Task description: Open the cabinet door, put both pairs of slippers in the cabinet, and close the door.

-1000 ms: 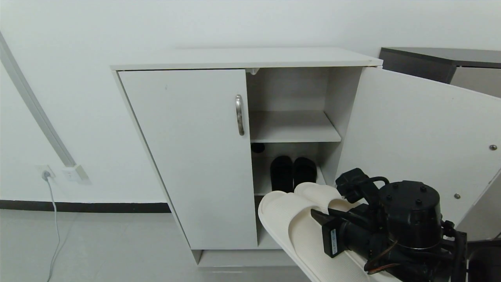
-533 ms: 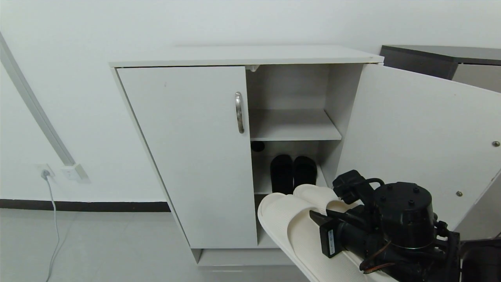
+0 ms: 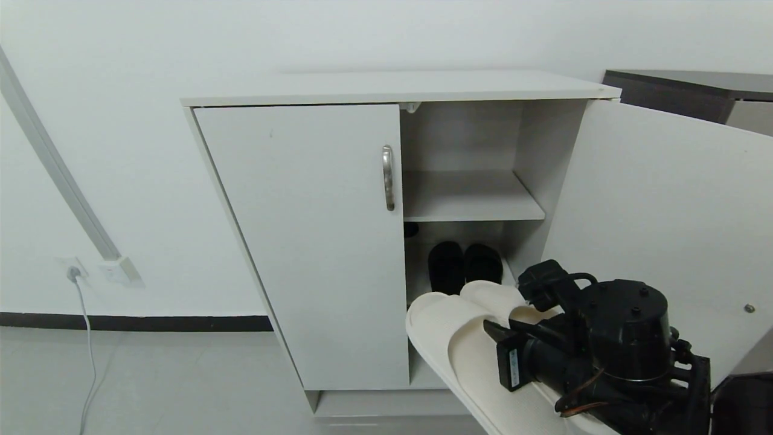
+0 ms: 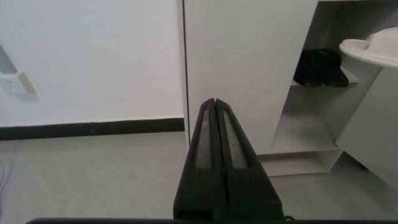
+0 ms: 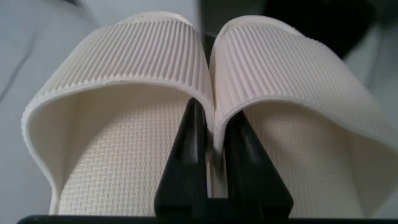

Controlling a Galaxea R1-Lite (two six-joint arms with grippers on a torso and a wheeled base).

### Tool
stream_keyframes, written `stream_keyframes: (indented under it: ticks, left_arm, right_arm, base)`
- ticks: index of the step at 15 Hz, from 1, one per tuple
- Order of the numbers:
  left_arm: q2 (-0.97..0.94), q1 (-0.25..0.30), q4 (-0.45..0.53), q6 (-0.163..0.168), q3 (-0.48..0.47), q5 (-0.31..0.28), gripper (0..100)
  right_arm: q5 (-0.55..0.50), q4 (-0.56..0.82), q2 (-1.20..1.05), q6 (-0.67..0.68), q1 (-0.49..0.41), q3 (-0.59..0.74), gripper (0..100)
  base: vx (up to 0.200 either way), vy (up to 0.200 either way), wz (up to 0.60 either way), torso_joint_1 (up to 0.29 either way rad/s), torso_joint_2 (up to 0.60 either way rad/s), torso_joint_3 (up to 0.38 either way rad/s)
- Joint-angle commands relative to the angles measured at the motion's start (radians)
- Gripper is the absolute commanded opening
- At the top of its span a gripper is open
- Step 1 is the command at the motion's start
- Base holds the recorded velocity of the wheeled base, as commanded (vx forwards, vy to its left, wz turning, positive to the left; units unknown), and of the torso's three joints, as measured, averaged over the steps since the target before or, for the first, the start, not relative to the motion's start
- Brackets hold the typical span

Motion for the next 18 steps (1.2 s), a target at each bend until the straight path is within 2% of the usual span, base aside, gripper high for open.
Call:
stream_keyframes:
  ticks: [1,2,4,7,9,10,11,14,18]
  left_arm:
    - [0.001,0.000,0.000,0.000,0.000,0.000,0]
    - [0.001,0.000,0.000,0.000,0.000,0.000,0]
    - [0.001,0.000,0.000,0.000,0.000,0.000,0]
    - [0.001,0.000,0.000,0.000,0.000,0.000,0]
    - [0.001,0.000,0.000,0.000,0.000,0.000,0]
    - [0.001,0.000,0.000,0.001,0.000,0.000,0]
    - [0.001,0.000,0.000,0.000,0.000,0.000,0]
    - [0.001,0.000,0.000,0.001,0.000,0.000,0]
    - [0.001,0.000,0.000,0.000,0.000,0.000,0]
  right_arm:
    - [-0.033,0.001,0.006,0.000,0.003,-0.015,0]
    - [-0.133,0.010,0.041,0.003,0.003,-0.050,0]
    - [-0.268,0.011,0.100,0.023,0.003,-0.073,0]
    - [-0.329,0.057,0.121,0.062,0.005,-0.128,0]
    - [-0.385,0.206,0.127,0.126,0.011,-0.243,0]
    - [-0.455,0.355,0.133,0.186,0.013,-0.366,0]
    - [-0.500,0.446,0.136,0.212,0.016,-0.440,0]
    - [-0.589,0.576,0.135,0.200,0.033,-0.593,0]
    - [-0.593,0.584,0.146,0.124,0.019,-0.710,0]
  base:
    - [0.000,0.000,0.00,0.000,0.00,0.000]
    - [0.000,0.000,0.00,0.000,0.00,0.000]
    - [0.000,0.000,0.00,0.000,0.00,0.000]
    - [0.000,0.000,0.00,0.000,0.00,0.000]
    - [0.000,0.000,0.00,0.000,0.00,0.000]
    - [0.000,0.000,0.00,0.000,0.00,0.000]
    - [0.000,0.000,0.00,0.000,0.00,0.000]
    - [0.000,0.000,0.00,0.000,0.00,0.000]
    - [0.000,0.000,0.00,0.000,0.00,0.000]
